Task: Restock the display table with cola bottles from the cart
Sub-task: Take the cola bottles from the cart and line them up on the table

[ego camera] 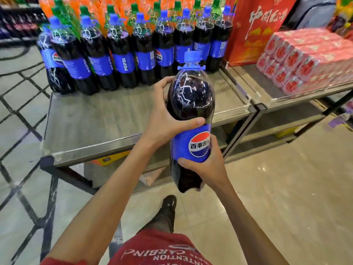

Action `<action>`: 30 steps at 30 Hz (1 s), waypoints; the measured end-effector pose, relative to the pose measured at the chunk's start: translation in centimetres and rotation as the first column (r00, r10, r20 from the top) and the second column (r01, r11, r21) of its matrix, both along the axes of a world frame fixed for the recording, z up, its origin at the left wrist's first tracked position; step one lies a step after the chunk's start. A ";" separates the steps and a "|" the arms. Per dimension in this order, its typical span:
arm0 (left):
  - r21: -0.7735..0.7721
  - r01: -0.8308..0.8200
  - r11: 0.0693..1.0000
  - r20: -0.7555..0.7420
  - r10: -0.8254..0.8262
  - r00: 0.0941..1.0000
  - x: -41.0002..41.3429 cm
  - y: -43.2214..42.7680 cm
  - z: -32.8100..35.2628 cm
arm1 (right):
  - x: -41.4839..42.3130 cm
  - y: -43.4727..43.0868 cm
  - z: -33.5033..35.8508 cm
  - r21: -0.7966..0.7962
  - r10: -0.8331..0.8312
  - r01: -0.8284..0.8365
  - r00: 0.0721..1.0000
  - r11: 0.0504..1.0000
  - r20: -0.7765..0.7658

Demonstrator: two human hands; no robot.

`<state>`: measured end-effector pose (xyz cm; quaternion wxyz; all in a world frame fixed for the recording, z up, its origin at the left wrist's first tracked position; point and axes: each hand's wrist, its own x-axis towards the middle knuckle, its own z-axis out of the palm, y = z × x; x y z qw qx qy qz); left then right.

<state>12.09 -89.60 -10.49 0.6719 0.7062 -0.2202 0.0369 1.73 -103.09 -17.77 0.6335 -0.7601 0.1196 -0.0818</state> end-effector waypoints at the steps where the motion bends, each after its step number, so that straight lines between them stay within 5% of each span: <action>1: -0.001 0.013 1.000 -0.005 -0.013 1.000 1.2 -0.5 -0.2 | 1.1 -0.5 -0.2 -0.006 -0.005 0.005 1.000 1.000 -0.006; 17: -0.033 0.166 0.986 -0.041 -0.168 0.985 22.1 -12.4 -0.5 | 20.9 -12.0 -0.1 -0.054 -0.115 0.114 0.993 0.992 -0.007; 30: 0.073 0.055 0.996 -0.078 -0.050 0.996 32.9 -23.0 -2.8 | 33.0 -24.2 -2.6 -0.051 -0.005 0.003 1.000 0.999 -0.030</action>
